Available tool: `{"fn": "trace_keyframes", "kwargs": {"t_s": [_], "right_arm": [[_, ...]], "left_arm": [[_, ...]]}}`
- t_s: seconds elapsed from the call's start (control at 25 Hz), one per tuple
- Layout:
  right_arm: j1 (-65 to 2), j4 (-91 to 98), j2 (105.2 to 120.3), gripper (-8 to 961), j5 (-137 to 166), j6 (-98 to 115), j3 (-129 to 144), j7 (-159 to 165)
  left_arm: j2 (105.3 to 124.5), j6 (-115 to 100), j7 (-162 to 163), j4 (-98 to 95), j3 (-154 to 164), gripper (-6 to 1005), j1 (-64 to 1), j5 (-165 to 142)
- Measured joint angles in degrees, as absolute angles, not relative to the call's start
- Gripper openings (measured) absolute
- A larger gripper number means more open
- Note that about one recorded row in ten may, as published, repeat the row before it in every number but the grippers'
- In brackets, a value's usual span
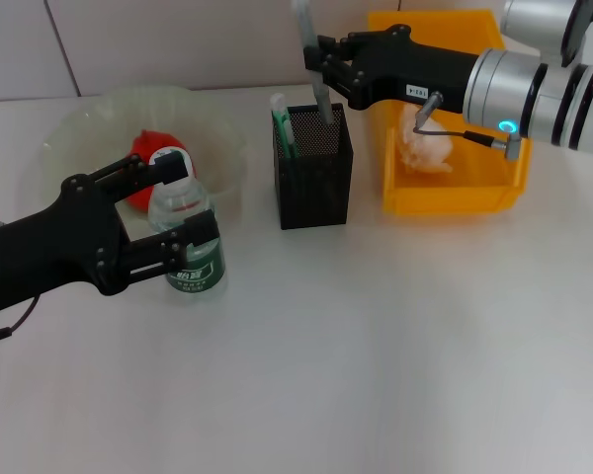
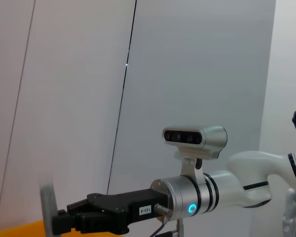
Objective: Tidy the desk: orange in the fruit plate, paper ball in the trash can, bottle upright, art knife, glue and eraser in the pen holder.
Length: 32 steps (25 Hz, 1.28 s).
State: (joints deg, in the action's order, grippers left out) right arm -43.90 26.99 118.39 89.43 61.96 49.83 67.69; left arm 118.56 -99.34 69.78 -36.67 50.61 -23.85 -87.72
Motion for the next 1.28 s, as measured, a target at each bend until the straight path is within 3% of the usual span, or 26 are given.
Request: {"fn": "trace_keyframes", "kwargs": {"t_s": [1.28], "right_arm": [[-46.4,23.5,118.83,123,89.2,58.3,50.9,65.6]], "left_arm": [[118.56,-99.9,69.2,-36.3,50.6,806,-23.8,-87.7]]}}
